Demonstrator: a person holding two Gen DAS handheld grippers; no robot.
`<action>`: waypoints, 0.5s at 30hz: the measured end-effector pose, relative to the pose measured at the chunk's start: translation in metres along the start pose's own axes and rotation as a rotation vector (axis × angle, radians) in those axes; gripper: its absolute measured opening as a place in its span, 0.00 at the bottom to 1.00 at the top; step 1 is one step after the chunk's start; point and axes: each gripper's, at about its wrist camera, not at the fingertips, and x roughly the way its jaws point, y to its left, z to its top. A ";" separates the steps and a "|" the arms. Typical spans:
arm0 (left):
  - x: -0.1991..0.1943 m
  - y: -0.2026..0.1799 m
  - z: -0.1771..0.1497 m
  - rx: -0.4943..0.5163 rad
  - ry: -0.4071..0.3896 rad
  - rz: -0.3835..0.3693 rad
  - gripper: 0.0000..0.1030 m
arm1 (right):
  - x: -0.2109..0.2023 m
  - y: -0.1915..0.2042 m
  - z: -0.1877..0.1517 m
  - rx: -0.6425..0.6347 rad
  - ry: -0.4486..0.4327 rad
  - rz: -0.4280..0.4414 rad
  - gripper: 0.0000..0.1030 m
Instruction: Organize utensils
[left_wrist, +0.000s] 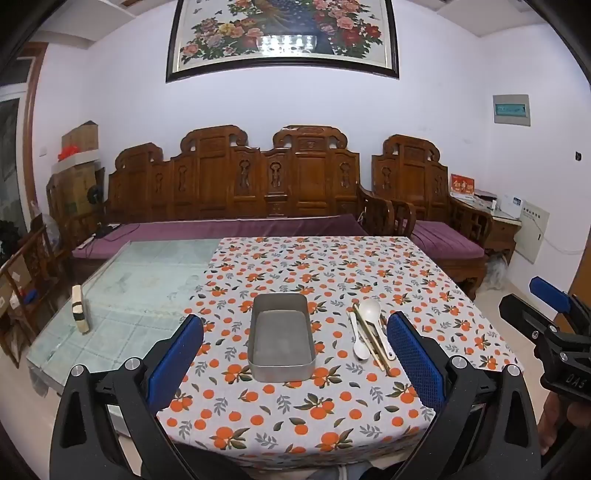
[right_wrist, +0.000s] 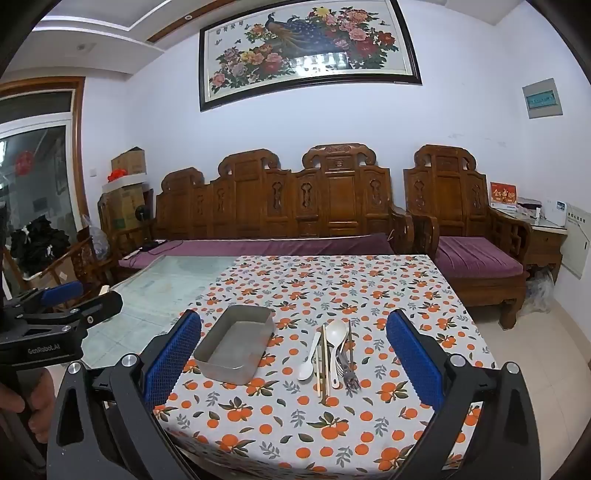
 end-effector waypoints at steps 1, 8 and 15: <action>0.001 -0.001 0.000 0.007 0.010 0.004 0.94 | 0.000 0.000 0.000 -0.001 0.000 0.000 0.98; 0.000 -0.002 0.000 0.005 -0.005 0.002 0.94 | 0.000 0.004 0.002 -0.010 -0.002 -0.001 0.98; 0.000 0.000 0.000 0.003 -0.005 0.001 0.94 | -0.009 0.001 0.006 0.003 -0.016 0.006 0.98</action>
